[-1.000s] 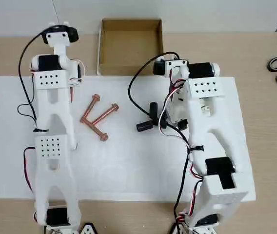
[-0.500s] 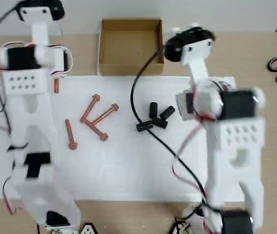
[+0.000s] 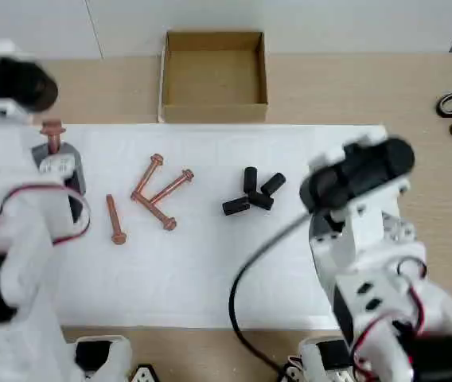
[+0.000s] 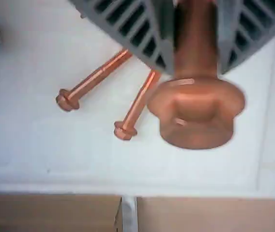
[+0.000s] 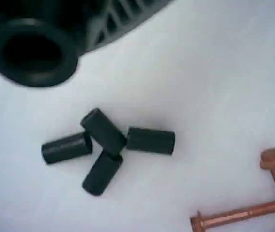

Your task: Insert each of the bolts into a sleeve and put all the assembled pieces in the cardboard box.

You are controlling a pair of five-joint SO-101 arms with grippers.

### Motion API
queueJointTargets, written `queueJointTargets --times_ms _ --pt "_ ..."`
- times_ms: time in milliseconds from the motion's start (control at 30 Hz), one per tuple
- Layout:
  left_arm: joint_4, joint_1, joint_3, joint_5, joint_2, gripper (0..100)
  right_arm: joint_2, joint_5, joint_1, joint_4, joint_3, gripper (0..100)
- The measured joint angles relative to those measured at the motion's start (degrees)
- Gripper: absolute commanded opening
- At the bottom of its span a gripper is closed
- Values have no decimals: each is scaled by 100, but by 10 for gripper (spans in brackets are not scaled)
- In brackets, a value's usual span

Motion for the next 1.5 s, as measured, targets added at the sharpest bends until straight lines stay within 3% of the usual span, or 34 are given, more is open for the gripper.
queueJointTargets --times_ms 267,400,533,767,967,1267,1500 --pt "-1688 255 2426 1187 -791 6 -2022 0 9 -2057 3376 4" --pt "-2295 897 3015 1512 -791 6 -2971 0 35 -3341 5029 4" --pt "-2971 1644 3596 1547 -791 6 -3349 -360 -44 -3807 6057 4" --pt "-4580 2382 4571 1556 -791 6 -3429 -897 -1055 -4457 6884 4" --pt "-5292 2576 5204 1565 -791 6 -3446 -1196 -1670 -4862 7226 4" --pt "-6505 3218 6040 1565 -791 6 -3912 -1987 -1996 -5336 7859 4" --pt "-6690 3385 6189 1565 -791 6 -4009 -2092 -2075 -5582 8176 4"
